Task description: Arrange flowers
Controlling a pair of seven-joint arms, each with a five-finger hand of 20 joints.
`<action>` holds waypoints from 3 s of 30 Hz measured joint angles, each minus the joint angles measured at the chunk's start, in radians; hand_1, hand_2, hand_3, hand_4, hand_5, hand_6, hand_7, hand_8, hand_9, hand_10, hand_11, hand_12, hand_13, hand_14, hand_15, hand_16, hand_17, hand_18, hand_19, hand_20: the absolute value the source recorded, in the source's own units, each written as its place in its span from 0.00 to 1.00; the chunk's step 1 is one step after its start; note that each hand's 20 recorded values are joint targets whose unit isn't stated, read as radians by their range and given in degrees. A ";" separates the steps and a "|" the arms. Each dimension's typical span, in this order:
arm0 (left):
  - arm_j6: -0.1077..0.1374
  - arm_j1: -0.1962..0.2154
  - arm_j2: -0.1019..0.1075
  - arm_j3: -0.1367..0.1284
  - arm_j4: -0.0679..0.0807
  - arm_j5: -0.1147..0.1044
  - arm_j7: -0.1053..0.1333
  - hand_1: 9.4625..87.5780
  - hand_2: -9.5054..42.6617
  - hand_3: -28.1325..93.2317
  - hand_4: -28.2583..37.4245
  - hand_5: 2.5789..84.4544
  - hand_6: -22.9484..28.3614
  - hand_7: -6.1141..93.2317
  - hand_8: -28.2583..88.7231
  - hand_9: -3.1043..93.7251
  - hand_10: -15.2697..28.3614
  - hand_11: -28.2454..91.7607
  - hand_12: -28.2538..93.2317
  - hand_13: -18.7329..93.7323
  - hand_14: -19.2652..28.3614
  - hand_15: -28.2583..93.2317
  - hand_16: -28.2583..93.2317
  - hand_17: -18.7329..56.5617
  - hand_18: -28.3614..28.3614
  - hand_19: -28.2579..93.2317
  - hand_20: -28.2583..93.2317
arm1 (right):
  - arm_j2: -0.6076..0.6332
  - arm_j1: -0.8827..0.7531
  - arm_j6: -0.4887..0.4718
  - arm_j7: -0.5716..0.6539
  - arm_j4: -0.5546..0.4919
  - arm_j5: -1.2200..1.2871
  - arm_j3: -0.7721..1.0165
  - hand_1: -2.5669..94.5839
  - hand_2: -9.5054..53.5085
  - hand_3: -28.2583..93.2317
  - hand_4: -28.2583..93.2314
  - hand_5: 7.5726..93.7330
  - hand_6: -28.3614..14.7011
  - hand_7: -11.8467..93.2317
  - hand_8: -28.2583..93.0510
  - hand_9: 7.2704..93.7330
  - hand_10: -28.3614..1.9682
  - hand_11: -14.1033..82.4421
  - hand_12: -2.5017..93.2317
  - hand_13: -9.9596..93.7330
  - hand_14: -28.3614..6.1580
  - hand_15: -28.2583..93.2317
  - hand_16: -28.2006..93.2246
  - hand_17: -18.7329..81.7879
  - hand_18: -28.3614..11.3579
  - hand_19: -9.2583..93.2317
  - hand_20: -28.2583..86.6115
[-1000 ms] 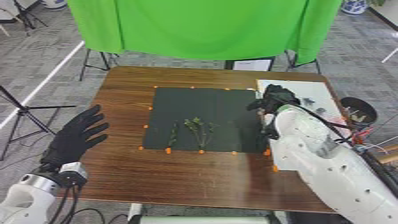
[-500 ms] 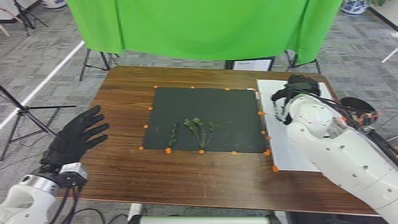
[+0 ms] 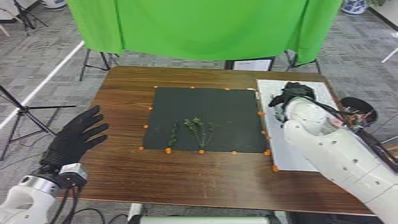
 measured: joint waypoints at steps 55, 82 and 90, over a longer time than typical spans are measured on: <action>0.004 -0.013 0.000 0.017 0.005 -0.001 0.001 0.20 0.07 0.80 0.00 0.23 0.52 0.26 0.15 0.19 0.58 0.39 0.39 0.27 0.69 0.47 0.24 0.09 0.86 0.55 0.32 | 0.002 -0.011 -0.024 0.015 0.011 -0.019 -0.006 0.56 0.00 0.56 0.01 0.70 0.66 0.50 0.18 0.76 0.58 0.72 0.42 0.77 0.58 0.87 0.49 0.59 0.24 1.00 0.72; 0.005 -0.006 -0.003 0.012 0.005 -0.002 0.003 0.20 0.08 0.81 0.00 0.23 0.52 0.26 0.15 0.19 0.58 0.39 0.39 0.27 0.69 0.47 0.24 0.09 0.86 0.55 0.32 | 0.036 -0.117 0.186 -0.150 -0.144 0.108 0.093 0.48 0.00 0.93 0.02 0.82 0.66 0.57 0.39 0.89 0.64 0.77 0.43 0.85 0.61 0.92 0.51 0.67 0.23 1.00 0.86; 0.005 -0.007 -0.003 0.013 0.005 -0.002 0.002 0.19 0.08 0.81 0.00 0.23 0.52 0.26 0.15 0.19 0.58 0.39 0.39 0.27 0.69 0.47 0.24 0.09 0.86 0.55 0.32 | 0.031 -0.177 0.210 -0.168 -0.300 0.174 0.179 0.48 0.00 0.93 0.02 0.82 0.66 0.57 0.39 0.89 0.66 0.78 0.44 0.86 0.61 0.92 0.50 0.67 0.23 1.00 0.87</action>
